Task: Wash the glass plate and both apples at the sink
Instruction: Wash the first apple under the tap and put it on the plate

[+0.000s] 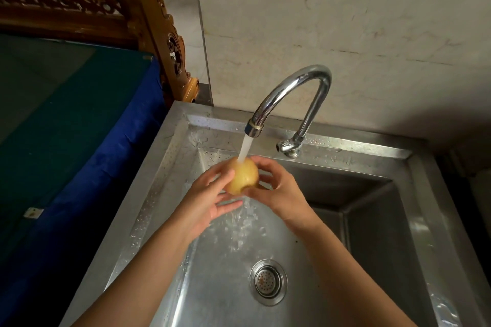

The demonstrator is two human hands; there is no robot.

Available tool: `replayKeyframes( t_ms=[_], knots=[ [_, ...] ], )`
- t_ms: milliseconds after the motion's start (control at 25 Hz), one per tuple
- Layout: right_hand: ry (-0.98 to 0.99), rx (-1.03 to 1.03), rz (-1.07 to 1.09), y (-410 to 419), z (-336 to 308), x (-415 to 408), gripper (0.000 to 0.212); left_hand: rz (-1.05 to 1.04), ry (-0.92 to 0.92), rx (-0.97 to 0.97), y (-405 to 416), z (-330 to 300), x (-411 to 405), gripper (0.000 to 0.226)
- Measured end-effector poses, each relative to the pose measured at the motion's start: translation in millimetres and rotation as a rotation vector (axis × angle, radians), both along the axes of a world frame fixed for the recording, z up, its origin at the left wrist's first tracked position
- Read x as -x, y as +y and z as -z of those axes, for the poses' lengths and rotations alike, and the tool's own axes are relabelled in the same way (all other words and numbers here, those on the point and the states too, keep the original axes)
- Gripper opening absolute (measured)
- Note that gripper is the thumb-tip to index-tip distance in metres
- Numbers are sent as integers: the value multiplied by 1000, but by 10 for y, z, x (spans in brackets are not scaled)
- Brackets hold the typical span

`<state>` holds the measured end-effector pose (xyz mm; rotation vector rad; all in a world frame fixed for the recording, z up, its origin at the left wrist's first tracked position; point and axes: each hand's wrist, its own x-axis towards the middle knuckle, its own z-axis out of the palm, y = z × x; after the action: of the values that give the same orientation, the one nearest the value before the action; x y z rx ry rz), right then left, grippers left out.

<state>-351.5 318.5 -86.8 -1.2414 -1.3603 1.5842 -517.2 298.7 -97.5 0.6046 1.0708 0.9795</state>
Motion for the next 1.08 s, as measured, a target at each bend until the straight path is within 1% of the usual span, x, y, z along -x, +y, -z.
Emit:
replayKeyframes(
  t_ms=[40,80,160,200,240,280,360,440,480,560,600,640,720,760,800,840,920,960,1000,1080],
  knots=[
    [80,51,32,-10,1,1,47,-20,4,-55,-16,3,-23,37],
    [145,130,63,-16,-8,1,40,-37,46,-106,-41,11,-47,43],
    [179,269,69,-9,-24,-17,34,-54,234,-190,-76,17,-80,55],
    [174,297,47,0,-22,-29,34,-54,287,-219,-85,19,-93,57],
    [180,303,28,9,-16,-44,33,-54,272,-235,-93,21,-103,58],
    [204,290,19,16,-14,-47,31,-67,199,-226,-96,6,-106,59],
    [243,188,19,8,14,-23,35,-65,80,-153,-92,-29,-86,59],
    [290,93,53,-16,60,1,46,0,98,-79,-96,-68,-81,56],
    [331,82,62,-23,76,2,51,20,110,-61,-109,-80,-95,56],
    [411,80,21,-8,79,-23,57,-2,100,-67,-121,-105,-132,60],
    [431,85,1,3,72,-33,59,-34,114,-84,-126,-115,-154,61],
    [450,96,-11,12,70,-43,58,-71,168,-110,-126,-120,-179,61],
    [473,129,-29,20,56,-62,52,-134,385,-180,-101,-137,-231,62],
    [466,152,-36,22,55,-77,48,-149,480,-217,-81,-151,-258,61],
    [423,177,-24,40,56,-102,42,-156,526,-237,-57,-155,-277,59],
    [337,202,30,75,57,-132,33,-163,534,-232,-32,-160,-290,58],
    [153,294,275,254,49,-204,13,-189,474,-189,5,-160,-296,54],
    [116,352,398,389,36,-238,12,-202,429,-165,12,-144,-295,52],
    [83,386,476,531,15,-263,17,-213,395,-142,11,-126,-290,52],
    [-7,405,541,788,-11,-263,22,-216,367,-112,-8,-88,-274,52]
  ],
)
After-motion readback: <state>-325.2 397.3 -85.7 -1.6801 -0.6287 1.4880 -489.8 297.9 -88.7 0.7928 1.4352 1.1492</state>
